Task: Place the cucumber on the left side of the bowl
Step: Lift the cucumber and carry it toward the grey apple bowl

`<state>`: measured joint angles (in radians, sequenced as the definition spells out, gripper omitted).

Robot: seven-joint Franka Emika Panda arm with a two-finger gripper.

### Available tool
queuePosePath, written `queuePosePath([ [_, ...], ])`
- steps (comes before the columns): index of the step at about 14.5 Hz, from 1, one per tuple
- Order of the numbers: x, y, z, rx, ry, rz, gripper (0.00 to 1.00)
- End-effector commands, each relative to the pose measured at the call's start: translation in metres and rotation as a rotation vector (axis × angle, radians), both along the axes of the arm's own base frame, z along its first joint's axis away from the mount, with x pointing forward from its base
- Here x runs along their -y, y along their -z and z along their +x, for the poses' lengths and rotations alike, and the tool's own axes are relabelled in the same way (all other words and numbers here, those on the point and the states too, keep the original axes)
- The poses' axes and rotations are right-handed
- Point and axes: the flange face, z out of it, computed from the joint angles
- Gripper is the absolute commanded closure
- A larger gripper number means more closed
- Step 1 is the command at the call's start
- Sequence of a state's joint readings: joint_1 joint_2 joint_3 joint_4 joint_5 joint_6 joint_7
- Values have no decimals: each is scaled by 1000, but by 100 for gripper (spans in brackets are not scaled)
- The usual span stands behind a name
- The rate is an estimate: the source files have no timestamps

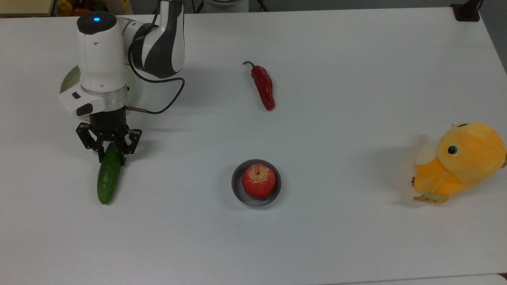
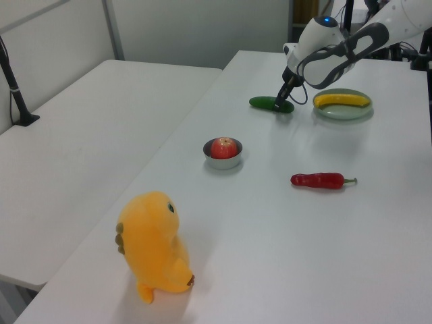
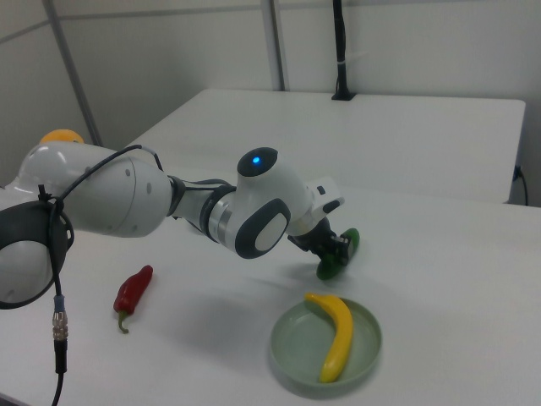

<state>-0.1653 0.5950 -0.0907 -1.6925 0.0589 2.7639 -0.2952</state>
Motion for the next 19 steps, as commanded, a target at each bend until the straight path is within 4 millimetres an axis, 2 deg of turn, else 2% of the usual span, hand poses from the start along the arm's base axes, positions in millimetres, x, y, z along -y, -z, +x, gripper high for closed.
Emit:
queuePosePath([
  [1,1,-10,2,29,0,-8,91],
  [4,-8,-52,1,76,-4,1,91],
  [9,-47,-124,-8,30,-21,68,91],
  [12,-95,-162,-18,-26,-51,125,91],
  [14,-144,-186,-29,-88,-70,163,91],
  [17,-208,-206,-32,-92,-20,226,91],
  [19,-246,-206,-32,-99,-2,243,91],
])
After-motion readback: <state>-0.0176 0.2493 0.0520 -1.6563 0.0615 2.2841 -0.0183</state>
